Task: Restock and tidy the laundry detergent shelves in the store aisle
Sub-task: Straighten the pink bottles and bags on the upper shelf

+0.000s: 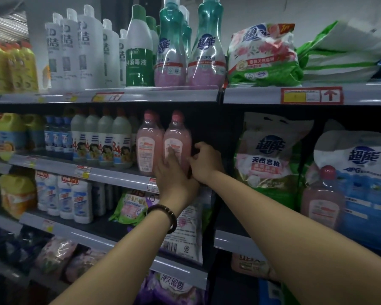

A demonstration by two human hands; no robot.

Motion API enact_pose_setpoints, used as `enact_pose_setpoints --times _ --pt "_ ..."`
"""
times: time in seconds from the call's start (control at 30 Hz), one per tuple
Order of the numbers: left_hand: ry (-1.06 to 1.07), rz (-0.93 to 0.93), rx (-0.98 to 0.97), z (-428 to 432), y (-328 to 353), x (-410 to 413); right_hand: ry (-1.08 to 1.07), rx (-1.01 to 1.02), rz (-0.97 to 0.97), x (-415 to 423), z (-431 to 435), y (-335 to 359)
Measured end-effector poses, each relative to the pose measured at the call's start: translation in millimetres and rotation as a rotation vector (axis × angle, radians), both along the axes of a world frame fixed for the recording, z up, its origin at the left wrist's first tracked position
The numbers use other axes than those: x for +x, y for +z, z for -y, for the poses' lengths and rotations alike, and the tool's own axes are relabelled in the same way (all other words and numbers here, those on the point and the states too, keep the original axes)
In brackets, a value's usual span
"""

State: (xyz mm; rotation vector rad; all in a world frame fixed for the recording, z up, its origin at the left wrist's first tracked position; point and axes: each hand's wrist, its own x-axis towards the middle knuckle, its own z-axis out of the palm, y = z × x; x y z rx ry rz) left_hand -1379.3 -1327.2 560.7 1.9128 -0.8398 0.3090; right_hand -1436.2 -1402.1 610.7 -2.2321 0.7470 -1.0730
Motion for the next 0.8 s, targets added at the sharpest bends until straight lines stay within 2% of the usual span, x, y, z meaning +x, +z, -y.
enact_pose_setpoints --times 0.07,0.13,0.23,0.37,0.47,0.53,0.63,0.8 --pt "0.034 0.09 -0.042 0 -3 -19 -0.018 -0.02 -0.039 -19 4 -2" --pt "-0.045 0.153 -0.178 6 -9 -39 -0.022 -0.036 -0.069 -42 6 -2" --pt "-0.274 0.053 -0.345 19 -25 -73 -0.04 -0.119 -0.08 -82 8 -5" --pt "-0.434 -0.04 -0.296 43 -49 -123 -0.145 -0.208 -0.061 -148 25 -20" --pt "-0.593 -0.109 -0.258 66 -64 -155 -0.254 -0.185 -0.147 -195 41 -33" --pt "-0.683 -0.156 -0.226 83 -73 -172 -0.323 -0.164 -0.136 -221 49 -42" --pt "-0.681 -0.153 -0.142 105 -84 -194 -0.426 -0.17 -0.054 -256 62 -54" --pt "-0.659 -0.179 -0.093 130 -90 -219 -0.594 -0.173 -0.064 -298 83 -73"
